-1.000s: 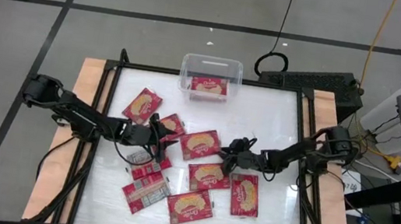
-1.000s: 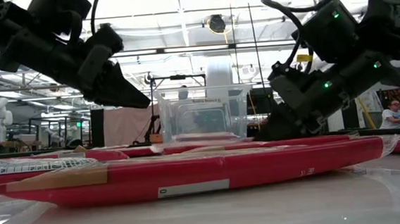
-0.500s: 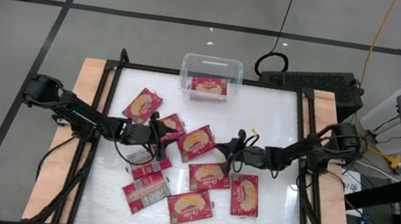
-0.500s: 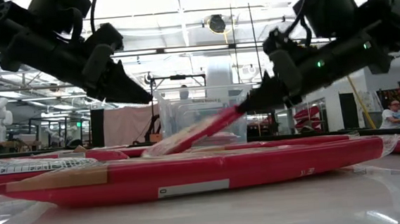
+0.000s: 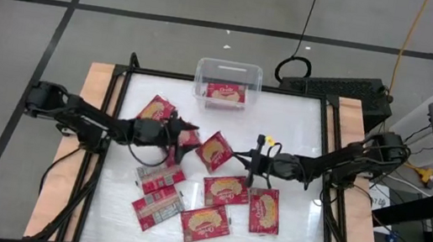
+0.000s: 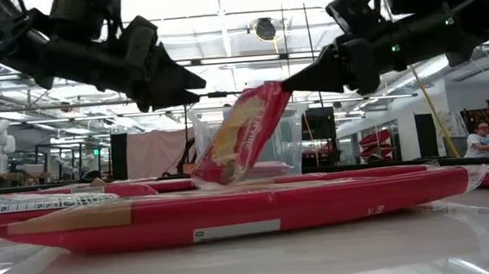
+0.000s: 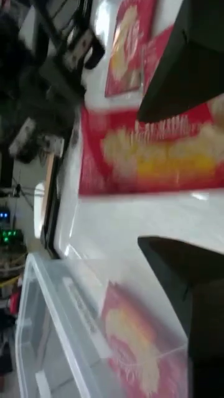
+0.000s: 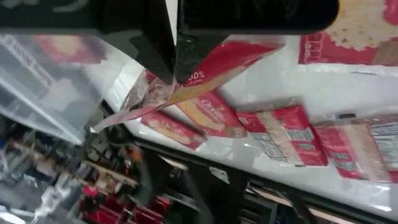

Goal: Sort popcorn bags into baskets
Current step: Put the popcorn bag into the transparent bin

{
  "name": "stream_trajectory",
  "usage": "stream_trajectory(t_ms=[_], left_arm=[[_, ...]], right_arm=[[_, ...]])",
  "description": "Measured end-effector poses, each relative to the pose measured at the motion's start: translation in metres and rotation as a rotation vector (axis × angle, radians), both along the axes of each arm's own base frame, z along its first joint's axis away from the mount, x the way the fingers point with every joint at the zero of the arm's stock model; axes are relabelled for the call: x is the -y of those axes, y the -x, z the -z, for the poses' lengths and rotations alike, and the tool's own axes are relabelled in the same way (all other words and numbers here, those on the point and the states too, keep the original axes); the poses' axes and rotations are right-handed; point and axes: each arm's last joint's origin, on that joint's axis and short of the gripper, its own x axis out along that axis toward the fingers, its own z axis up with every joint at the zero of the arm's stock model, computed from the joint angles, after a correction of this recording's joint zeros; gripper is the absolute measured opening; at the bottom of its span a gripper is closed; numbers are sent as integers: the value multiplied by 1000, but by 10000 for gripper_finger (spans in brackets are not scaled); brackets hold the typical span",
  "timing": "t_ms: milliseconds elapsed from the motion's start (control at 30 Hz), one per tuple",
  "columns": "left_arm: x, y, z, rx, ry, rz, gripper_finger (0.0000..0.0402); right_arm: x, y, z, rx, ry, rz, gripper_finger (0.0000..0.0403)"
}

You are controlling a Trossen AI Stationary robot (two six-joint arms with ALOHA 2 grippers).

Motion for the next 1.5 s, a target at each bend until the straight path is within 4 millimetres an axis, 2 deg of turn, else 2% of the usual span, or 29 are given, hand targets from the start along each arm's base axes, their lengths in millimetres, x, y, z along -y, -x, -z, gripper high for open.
stream_trajectory(t_ms=[100, 200, 300, 500, 667, 800, 1000, 1067, 1233, 1500], left_arm=[[-12, 0, 0, 3, 30, 54, 353], [-22, 0, 2, 9, 67, 142, 355], [-25, -3, 1, 53, 105, 226, 336], [-30, -24, 15, 1, 121, 214, 281], [-30, -50, 20, -13, 122, 308, 227], [-25, -70, 18, 1, 88, 389, 166], [-24, -75, 12, 16, 82, 392, 45], [-26, -74, 10, 23, 94, 382, 19], [-34, -69, 3, 23, 116, 345, 31], [-37, -57, -13, -4, 107, 330, 17]], right_arm=[[0, 0, -2, 11, 43, -8, 0], [0, -1, -3, 12, 84, -21, 0], [0, -1, -6, 31, 125, -48, 0], [-1, -2, -13, 89, 166, -74, 0], [-1, -2, -13, 96, 161, -73, 0], [-1, -2, -12, 84, 163, -68, 0], [0, 1, -9, 70, 167, -40, 0], [1, 2, -9, 86, 150, 4, 0], [1, 6, -7, 96, 81, 96, 21], [3, 14, 5, 88, -91, 193, 103]])
